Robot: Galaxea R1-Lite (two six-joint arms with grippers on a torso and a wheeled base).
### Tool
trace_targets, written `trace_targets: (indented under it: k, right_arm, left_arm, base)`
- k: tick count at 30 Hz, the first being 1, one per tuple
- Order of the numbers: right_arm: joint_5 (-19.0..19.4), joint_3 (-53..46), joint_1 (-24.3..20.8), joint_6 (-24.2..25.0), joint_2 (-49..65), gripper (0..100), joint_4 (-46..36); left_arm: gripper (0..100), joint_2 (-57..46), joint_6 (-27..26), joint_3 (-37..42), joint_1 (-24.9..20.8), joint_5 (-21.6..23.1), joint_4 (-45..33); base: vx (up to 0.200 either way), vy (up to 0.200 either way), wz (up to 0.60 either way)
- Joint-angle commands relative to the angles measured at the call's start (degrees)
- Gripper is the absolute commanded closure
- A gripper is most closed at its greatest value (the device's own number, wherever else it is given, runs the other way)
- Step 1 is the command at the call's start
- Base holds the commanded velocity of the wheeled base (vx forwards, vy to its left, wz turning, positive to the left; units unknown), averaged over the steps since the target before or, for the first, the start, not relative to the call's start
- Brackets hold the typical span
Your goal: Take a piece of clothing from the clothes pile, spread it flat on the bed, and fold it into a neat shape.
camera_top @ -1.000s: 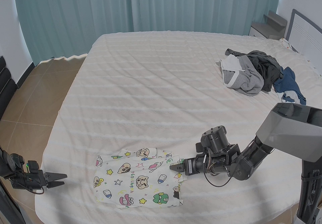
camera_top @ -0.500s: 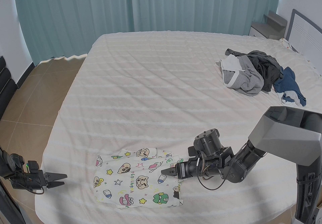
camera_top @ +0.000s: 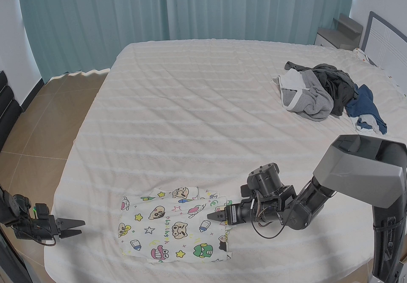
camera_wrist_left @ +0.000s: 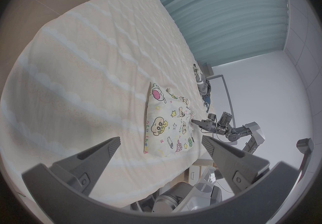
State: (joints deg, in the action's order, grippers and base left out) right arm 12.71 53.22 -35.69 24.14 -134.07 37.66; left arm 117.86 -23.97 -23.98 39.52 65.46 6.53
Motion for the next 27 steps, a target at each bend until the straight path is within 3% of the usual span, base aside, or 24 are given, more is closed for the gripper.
trace_targets:
  k: [1, 9, 26, 27]
  right_arm:
    - [0.03, 2.59, -1.4, 0.03, -2.69, 0, -0.3]
    - [0.03, 4.43, -5.18, 0.03, -7.17, 0, 0.58]
    - [0.03, 5.22, -8.6, 0.56, -7.78, 0, 4.97]
    - [-0.06, 5.4, -8.6, 0.56, -7.87, 100, 4.97]
  left_arm:
    - [0, 0.09, -0.12, 0.34, 0.03, 0.02, 0.67]
    - [0, 0.27, -0.2, 1.04, -0.06, -0.07, 2.34]
    - [0, 0.27, -0.2, 1.22, -0.06, -0.07, 2.34]
    - [0, 0.27, -0.2, 1.13, -0.06, -0.16, 2.43]
  base:
    - [0.0, 0.0, 0.0]
    - [0.0, 0.0, 0.0]
    - [0.0, 0.0, 0.0]
    - [0.0, 0.0, 0.0]
